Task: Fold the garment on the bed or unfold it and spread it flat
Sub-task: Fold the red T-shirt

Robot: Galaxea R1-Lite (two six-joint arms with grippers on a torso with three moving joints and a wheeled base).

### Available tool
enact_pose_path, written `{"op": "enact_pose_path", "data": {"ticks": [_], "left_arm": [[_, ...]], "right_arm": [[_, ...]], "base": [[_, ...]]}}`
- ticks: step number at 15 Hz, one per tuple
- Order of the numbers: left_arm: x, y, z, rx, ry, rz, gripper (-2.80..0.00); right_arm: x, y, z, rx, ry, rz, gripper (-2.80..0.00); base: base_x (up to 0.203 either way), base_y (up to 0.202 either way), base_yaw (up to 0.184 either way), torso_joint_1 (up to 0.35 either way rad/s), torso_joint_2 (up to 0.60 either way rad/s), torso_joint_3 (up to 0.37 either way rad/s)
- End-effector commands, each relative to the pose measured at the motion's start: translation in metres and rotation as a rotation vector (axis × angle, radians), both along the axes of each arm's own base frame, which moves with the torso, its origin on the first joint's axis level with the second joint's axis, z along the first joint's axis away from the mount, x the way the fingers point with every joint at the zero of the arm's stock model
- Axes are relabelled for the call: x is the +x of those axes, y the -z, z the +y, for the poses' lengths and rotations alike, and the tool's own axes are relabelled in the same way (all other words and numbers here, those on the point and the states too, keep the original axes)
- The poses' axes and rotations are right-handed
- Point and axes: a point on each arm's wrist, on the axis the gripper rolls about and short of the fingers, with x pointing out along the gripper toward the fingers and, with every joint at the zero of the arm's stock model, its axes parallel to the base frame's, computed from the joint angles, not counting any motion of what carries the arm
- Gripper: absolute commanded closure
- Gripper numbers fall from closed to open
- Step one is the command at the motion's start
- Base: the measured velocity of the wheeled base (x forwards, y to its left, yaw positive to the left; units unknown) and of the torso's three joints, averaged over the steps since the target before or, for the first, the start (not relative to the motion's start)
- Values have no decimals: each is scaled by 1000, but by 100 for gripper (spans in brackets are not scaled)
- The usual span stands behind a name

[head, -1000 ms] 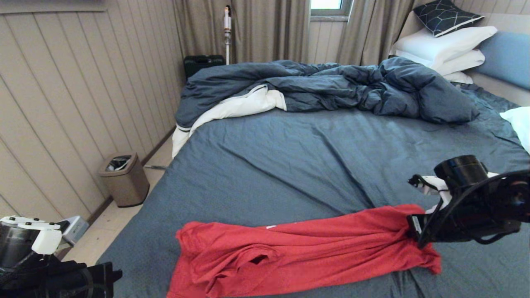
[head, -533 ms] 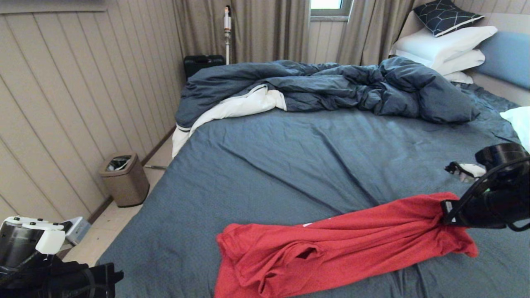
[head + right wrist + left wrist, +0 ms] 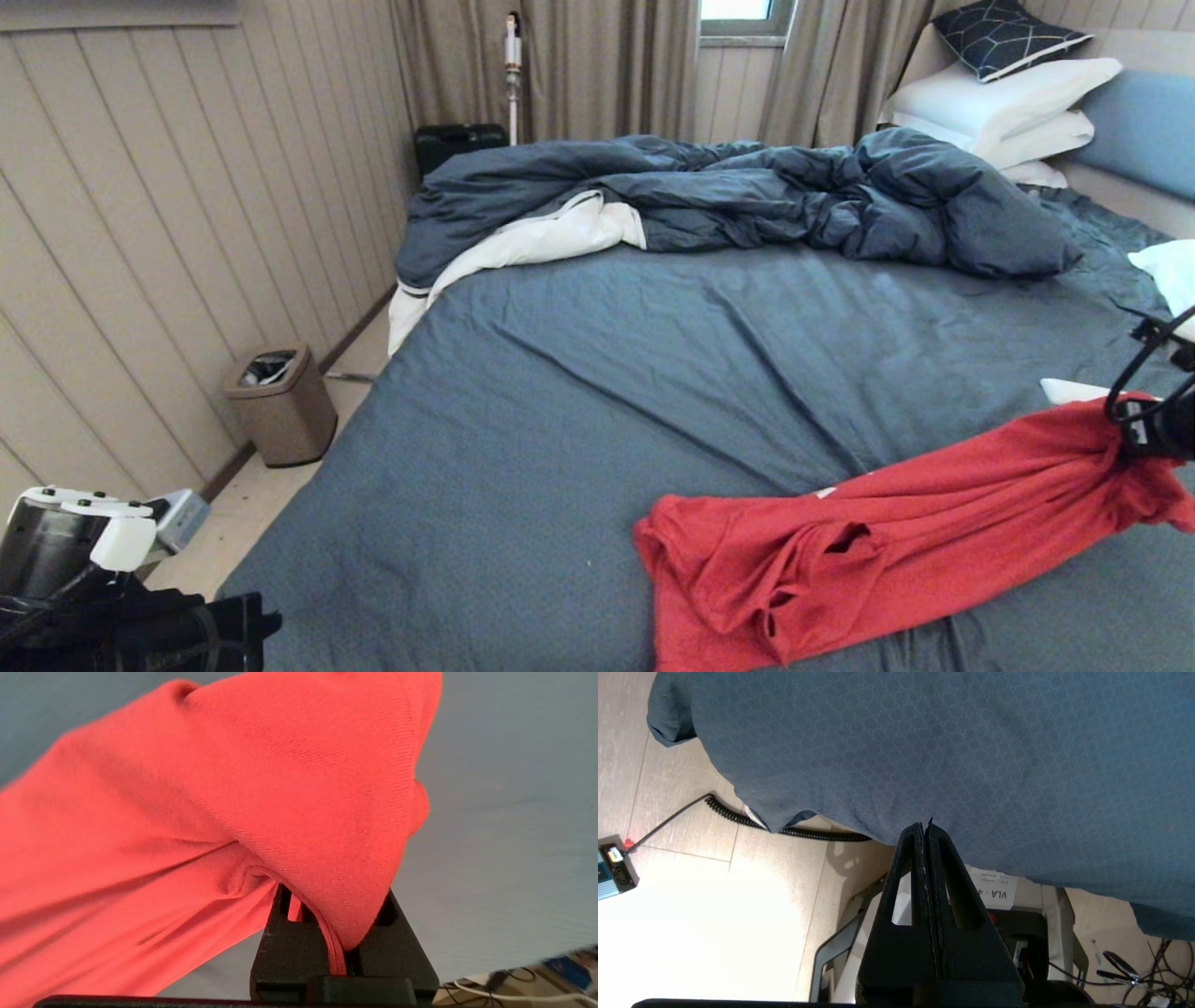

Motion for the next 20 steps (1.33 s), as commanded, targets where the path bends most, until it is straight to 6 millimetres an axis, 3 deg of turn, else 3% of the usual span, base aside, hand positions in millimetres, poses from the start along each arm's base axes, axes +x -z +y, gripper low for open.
{"op": "enact_pose_path", "data": {"ticks": [1,3,5,9,13,16,20], "left_arm": [[-1,0,-1,-2,2,1,0],[-1,1,-1,-1,5,4,0],[-1,1,-1,-1,6,4,0],[-2,0,-1,-2,7,-4,0],[-3,0,-1,2,7,-5,0],[0,0,-1,4,6,-6,0],[0,0,-1,3,7,-4,0]], "right_arm": [[5,1,-25,-2,42,4,0],[-5,-3,-26,10,46,17,0],[-20,-20,-5,47,-1,-9,0],[-37,-50,95,170,-286,-13,0],[-53,-57,185,237,-552,21,0],[-58,-58,234,272,-710,46,0],[-47,-39,284,291,-856,148,0]], "base": [[0,0,0,0,0,0],[0,0,0,0,0,0],[0,0,0,0,0,0],[0,0,0,0,0,0],[0,0,0,0,0,0],[0,0,0,0,0,0],[0,0,0,0,0,0]]}}
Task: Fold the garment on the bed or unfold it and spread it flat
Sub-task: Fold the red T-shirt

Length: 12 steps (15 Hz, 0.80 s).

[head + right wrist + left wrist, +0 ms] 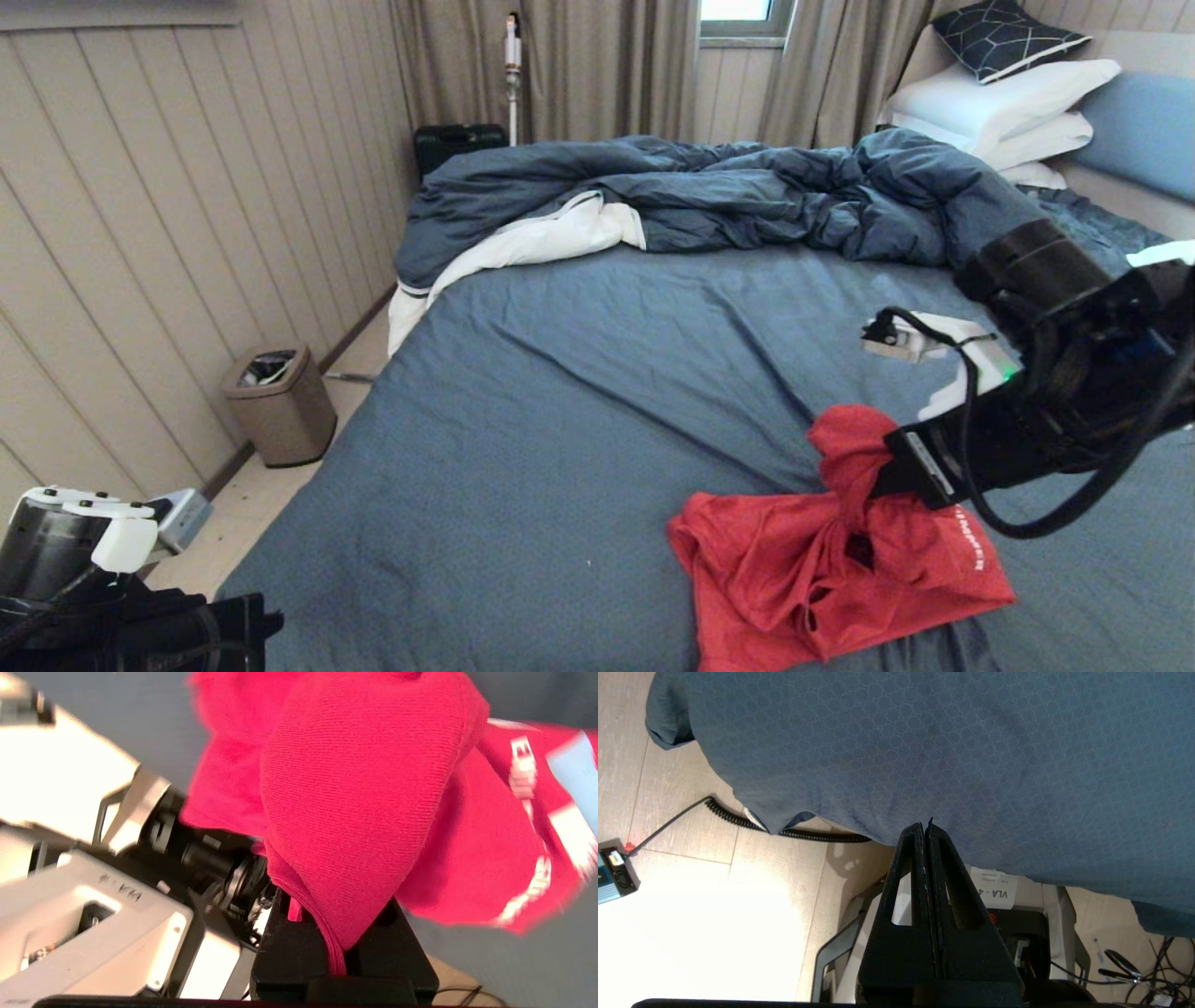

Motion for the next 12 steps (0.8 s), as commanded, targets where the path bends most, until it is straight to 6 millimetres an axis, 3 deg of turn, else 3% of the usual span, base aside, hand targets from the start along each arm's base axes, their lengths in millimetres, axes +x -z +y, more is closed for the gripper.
{"op": "enact_pose_path", "data": {"ticks": [1,6,12], "left_arm": [[0,0,0,-1,-2,1,0],[0,1,0,0,-2,5,0],[0,2,0,1,0,11,0]], "right_arm": [[7,12,19,-15,-59,44,0],[22,28,46,-42,-116,89,0],[25,28,58,-45,-137,87,0]], "base": [[0,0,0,0,0,0],[0,0,0,0,0,0],[0,0,0,0,0,0]]}}
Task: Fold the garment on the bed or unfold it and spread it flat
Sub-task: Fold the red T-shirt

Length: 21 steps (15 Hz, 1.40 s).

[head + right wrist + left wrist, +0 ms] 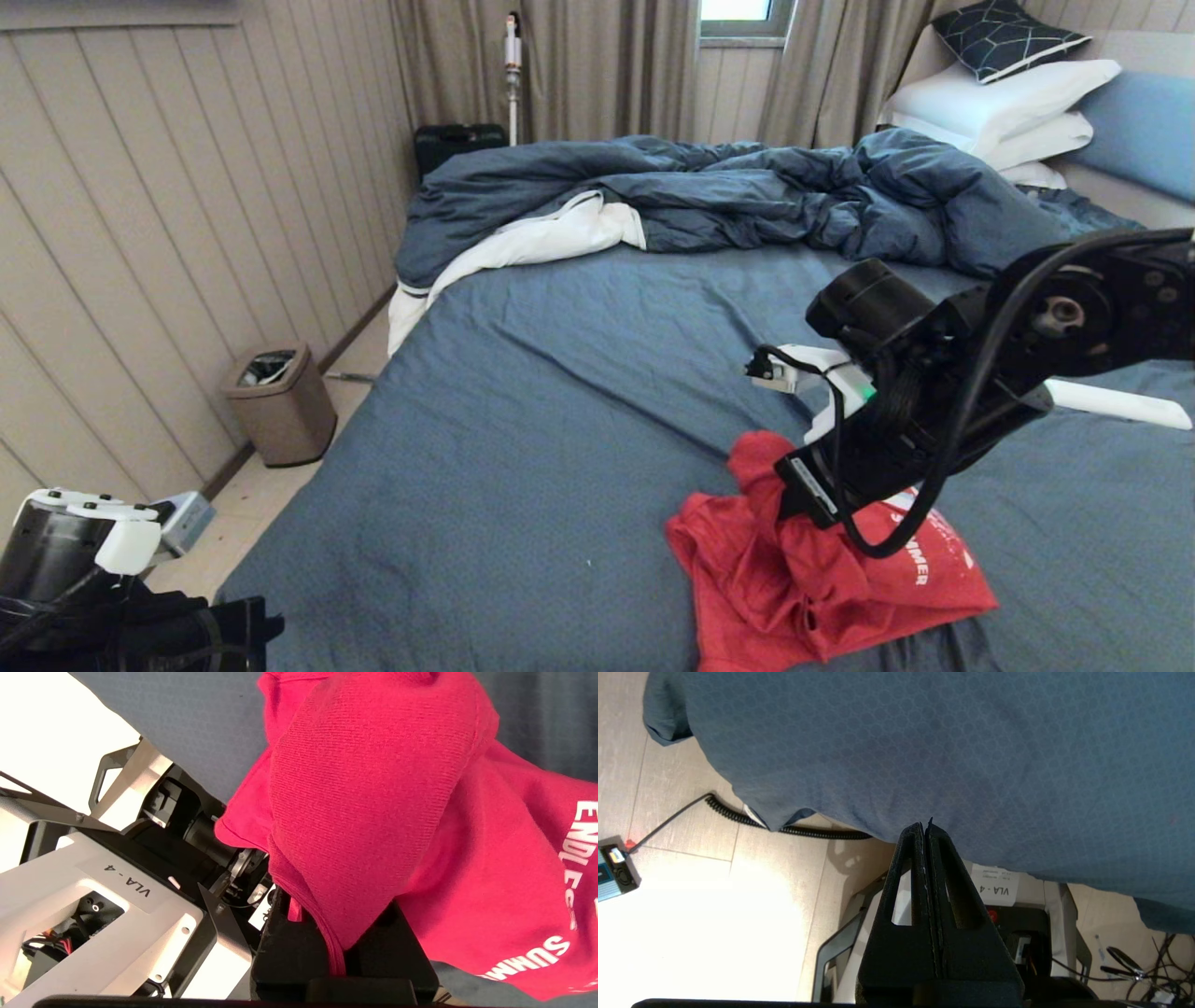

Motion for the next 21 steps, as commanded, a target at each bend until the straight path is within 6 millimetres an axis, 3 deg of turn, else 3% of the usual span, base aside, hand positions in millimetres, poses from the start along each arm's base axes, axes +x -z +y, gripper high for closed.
{"op": "enact_pose_path", "data": {"ticks": [1,3,4,9,15,21], "left_arm": [[0,0,0,-1,-4,-2,0],[0,0,0,-2,-3,-2,0],[0,0,0,-1,-3,0,0],[0,0,0,-2,-3,-2,0],[-2,-2,0,-4,-3,-14,0],[-3,-3,1,-7,-5,-23,0]], "right_arm": [[0,2,2,-2,-7,10,0],[-1,5,2,-19,-1,15,0],[-3,10,1,-51,9,19,-280],[-7,12,0,-78,8,14,-280],[-16,-2,-4,-54,16,-29,-280],[-27,-7,-20,-55,64,-39,-280]], "base": [[0,0,0,0,0,0],[0,0,0,0,0,0],[0,0,0,0,0,0],[0,0,0,0,0,0],[0,0,0,0,0,0],[0,0,0,0,0,0]]}}
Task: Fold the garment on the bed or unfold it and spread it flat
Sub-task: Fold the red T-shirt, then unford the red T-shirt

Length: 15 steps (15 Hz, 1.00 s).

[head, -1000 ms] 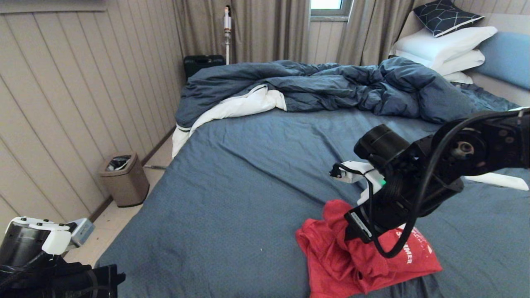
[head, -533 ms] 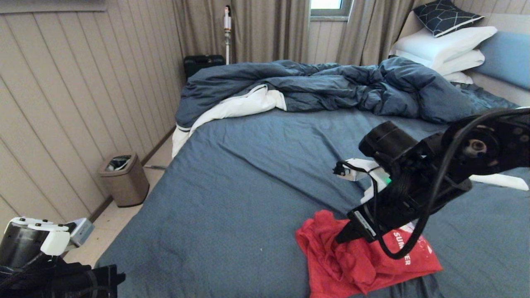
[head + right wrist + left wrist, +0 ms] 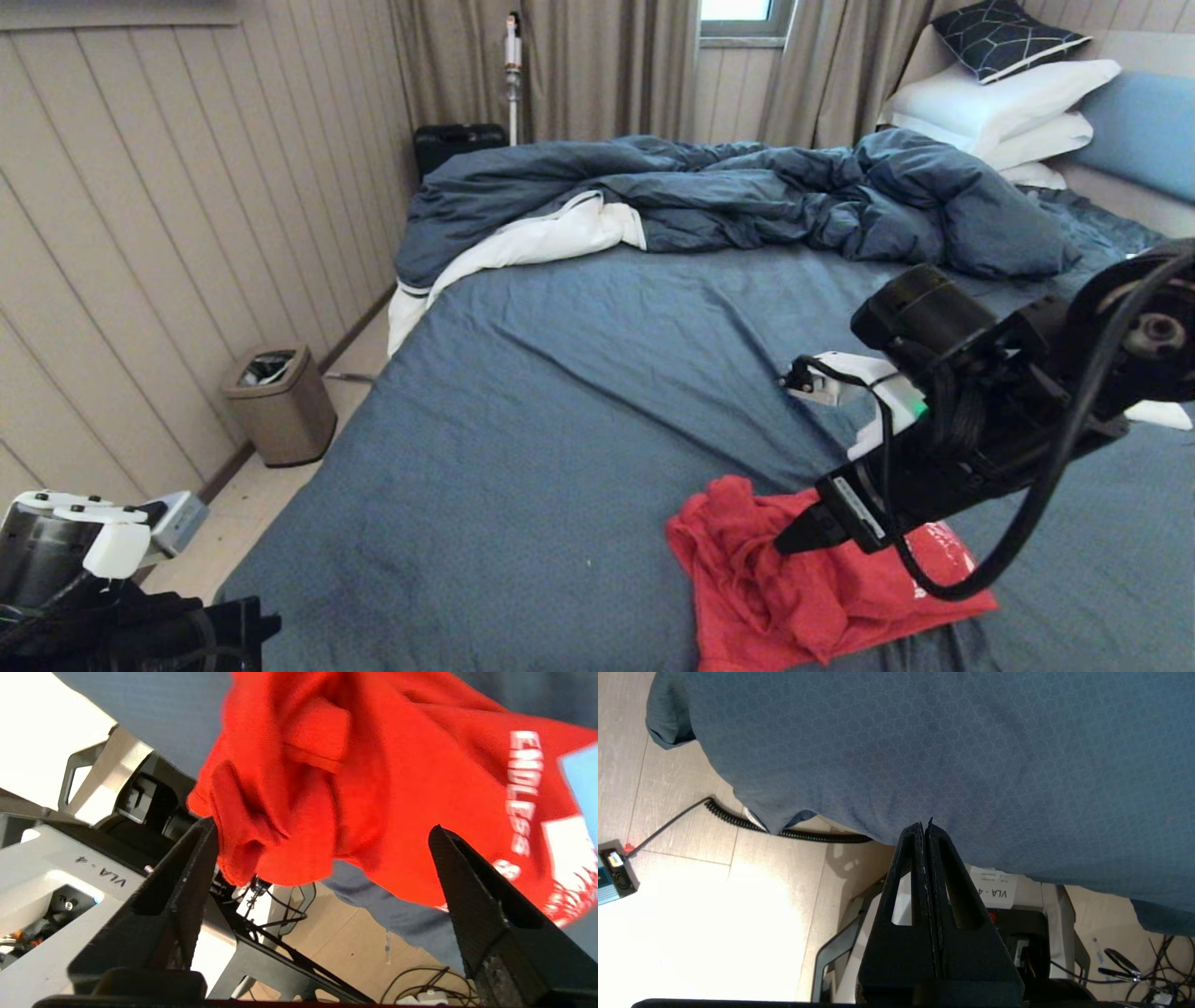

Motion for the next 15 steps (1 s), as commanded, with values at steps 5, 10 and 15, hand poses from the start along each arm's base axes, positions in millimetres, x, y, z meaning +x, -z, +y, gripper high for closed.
{"op": "enact_pose_path", "data": {"ticks": [5,10,15], "left_arm": [[-1,-2,0,-4,-4,-11,0],[-2,-2,1,-6,-4,-12,0],[-2,-2,0,-4,-4,-11,0]], "right_arm": [[-6,-19,-13,63,57,-113,0],[-11,-5,-15,43,59,-62,0],[-2,22,-11,40,69,-45,0]], "base": [[0,0,0,0,0,0],[0,0,0,0,0,0],[0,0,0,0,0,0]]}}
